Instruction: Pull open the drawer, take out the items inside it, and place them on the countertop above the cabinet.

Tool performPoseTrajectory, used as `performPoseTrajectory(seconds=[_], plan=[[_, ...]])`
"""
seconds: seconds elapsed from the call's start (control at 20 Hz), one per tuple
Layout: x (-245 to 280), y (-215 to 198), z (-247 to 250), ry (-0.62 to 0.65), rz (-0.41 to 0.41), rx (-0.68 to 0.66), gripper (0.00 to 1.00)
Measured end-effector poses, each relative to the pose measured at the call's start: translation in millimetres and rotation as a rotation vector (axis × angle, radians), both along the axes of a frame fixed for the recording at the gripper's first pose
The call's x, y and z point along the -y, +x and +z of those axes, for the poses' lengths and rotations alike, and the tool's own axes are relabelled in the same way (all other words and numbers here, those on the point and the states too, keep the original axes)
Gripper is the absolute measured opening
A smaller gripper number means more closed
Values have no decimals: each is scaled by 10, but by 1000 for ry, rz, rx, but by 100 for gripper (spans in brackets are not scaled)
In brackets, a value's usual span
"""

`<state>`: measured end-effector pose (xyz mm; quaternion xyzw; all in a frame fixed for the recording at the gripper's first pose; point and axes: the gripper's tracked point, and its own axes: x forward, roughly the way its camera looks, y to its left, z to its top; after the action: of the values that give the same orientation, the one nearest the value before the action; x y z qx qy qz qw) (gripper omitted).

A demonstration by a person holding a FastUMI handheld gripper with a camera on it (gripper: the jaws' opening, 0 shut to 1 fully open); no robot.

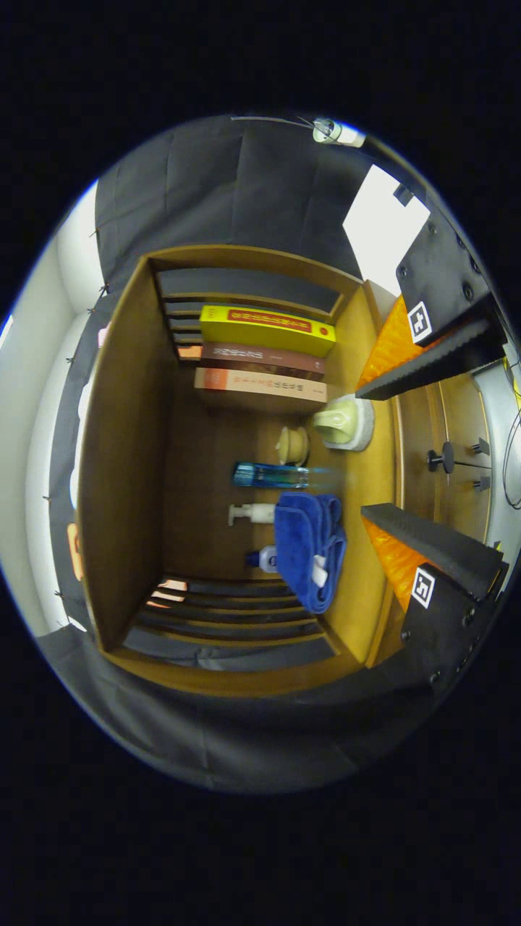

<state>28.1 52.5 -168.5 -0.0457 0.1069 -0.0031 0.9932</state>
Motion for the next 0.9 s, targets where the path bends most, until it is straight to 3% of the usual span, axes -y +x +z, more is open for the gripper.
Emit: performPoseTrajectory(seconds=[0.3, 0.45, 0.7, 0.9], plan=[[23, -164, 1087, 72, 31, 48, 97], [146, -237, 1530, 83, 8, 69, 97], [288, -278, 1620, 77, -26, 93, 97], [194, -289, 1458, 54, 5, 57, 97]])
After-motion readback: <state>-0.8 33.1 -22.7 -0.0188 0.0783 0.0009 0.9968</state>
